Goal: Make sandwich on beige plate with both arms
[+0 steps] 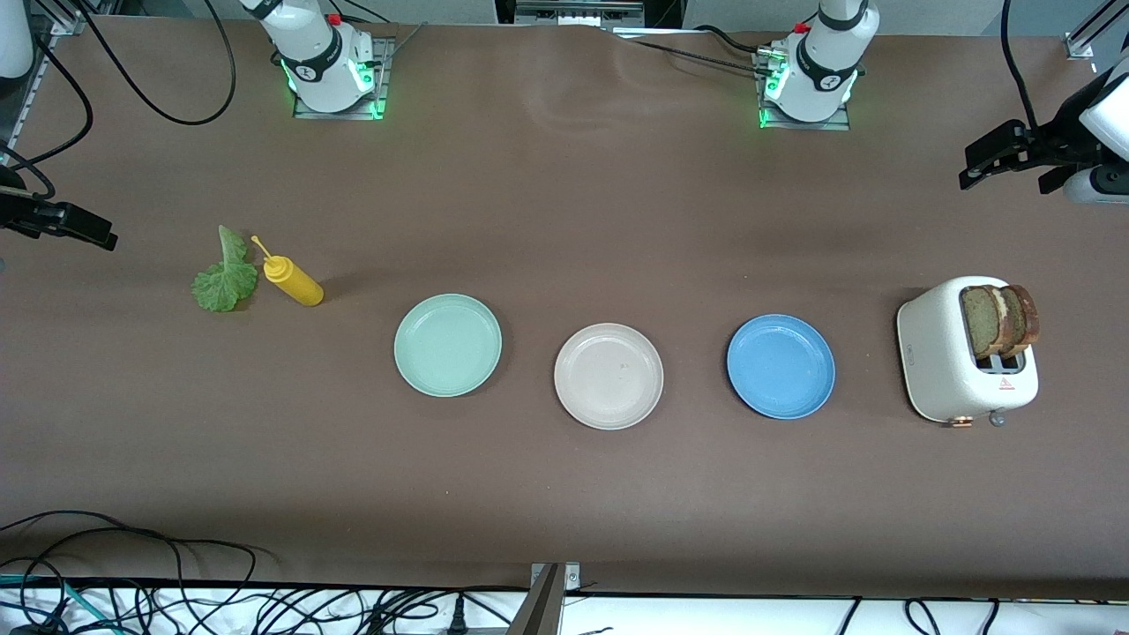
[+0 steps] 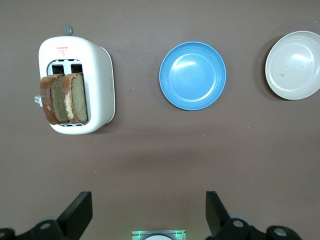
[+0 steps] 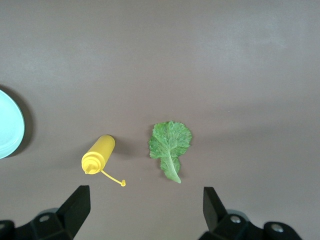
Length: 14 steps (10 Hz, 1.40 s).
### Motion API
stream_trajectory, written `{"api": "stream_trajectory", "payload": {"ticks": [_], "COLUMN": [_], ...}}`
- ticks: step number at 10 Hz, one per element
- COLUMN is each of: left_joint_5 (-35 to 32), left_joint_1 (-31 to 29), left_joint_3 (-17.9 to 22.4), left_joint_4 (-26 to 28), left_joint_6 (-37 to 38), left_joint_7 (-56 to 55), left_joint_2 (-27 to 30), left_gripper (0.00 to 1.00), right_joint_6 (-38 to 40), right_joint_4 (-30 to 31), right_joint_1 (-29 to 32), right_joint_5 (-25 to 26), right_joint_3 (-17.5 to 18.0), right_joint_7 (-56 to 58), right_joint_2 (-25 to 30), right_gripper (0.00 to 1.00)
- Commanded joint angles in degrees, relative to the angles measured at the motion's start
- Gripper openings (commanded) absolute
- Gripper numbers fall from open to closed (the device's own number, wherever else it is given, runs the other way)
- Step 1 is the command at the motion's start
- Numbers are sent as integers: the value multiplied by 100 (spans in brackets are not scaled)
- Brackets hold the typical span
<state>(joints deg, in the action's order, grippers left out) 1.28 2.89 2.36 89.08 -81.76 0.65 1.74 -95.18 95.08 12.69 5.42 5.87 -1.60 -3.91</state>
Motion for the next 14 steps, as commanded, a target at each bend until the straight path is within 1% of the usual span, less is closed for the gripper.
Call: {"api": "stream_trajectory", "payload": {"ticks": [1,8,14], "left_joint_5": [-23,-23,-23], "left_joint_1": [-43,-51,-60], "left_joint_3": [1,1,18], "left_joint_4": [74,74,74], "left_joint_6": [11,11,11], "left_joint_7": [102,102,102], "left_joint_2": [72,72,72], "left_gripper": [100,100,100], "right_joint_6": [43,210,166], "right_joint_4": [-7,-33,-33], "right_joint_1": [32,41,41], "right_joint_5": [11,3,-6], "right_joint_3": [20,28,20], "right_joint_7": [-85,-200,-200], "right_joint_2": [57,83,57], "right_gripper": [100,100,100]}}
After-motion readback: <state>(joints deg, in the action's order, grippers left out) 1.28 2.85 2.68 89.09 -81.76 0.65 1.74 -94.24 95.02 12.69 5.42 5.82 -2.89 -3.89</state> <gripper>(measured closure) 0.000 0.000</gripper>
